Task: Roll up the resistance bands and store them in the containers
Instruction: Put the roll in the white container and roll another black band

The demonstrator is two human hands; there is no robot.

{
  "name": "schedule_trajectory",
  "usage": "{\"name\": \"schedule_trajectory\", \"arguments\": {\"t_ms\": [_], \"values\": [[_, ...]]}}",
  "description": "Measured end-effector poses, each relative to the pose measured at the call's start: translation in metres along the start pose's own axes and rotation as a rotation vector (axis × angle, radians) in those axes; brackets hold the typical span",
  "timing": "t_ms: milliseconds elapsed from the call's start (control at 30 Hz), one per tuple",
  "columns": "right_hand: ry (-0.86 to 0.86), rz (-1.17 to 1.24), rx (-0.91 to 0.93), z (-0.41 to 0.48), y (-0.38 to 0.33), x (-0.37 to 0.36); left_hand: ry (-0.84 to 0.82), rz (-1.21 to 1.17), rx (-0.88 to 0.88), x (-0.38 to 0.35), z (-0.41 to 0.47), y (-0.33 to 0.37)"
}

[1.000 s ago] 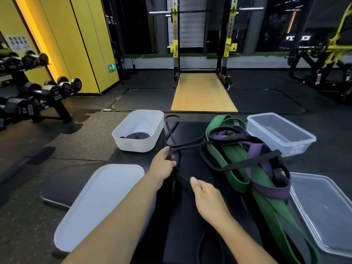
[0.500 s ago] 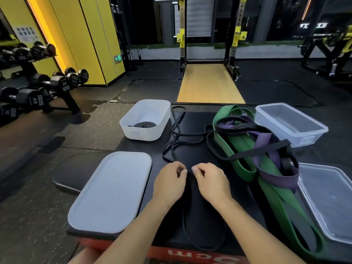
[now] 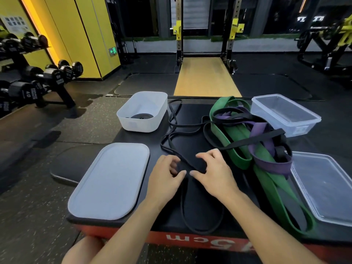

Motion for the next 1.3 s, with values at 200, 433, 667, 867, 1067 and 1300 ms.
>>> {"name": "schedule_trajectory", "arguments": {"t_ms": [200,433,667,867,1067,1300], "values": [[0.016,-0.164,-0.022,0.001,-0.003,-0.001,-0.020,0.065,0.055,-0.002,-0.004,0.001],[0.246,0.142,-0.388,0.004,0.006,0.010,0.071,-0.022,0.134,0.004,-0.007,0.000],[0.076,0.086,-0.312,-0.001,0.000,-0.004,0.183,0.091,0.069,0.004,-0.004,0.001],[0.097,0.260,-0.339,0.001,0.010,0.000,0.194,0.070,0.096,0.003,-0.001,-0.008],[0.119,1.056,-0.656,0.007,0.010,0.004,0.239,-0.105,0.111,0.009,-0.004,-0.002],[0.288,1.301,-0.672,0.013,0.004,0.009,0.411,-0.228,0.128,0.019,0.001,-0.014]]}}
Point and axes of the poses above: each hand's wrist, its own z-axis towards the middle knuckle, its own x-axis out of the back of the hand, y = z × x, the point moved 2 cm from there along z, towards the middle knuckle, and after that the axes turned 3 degrees about y, right-handed, at the moved point
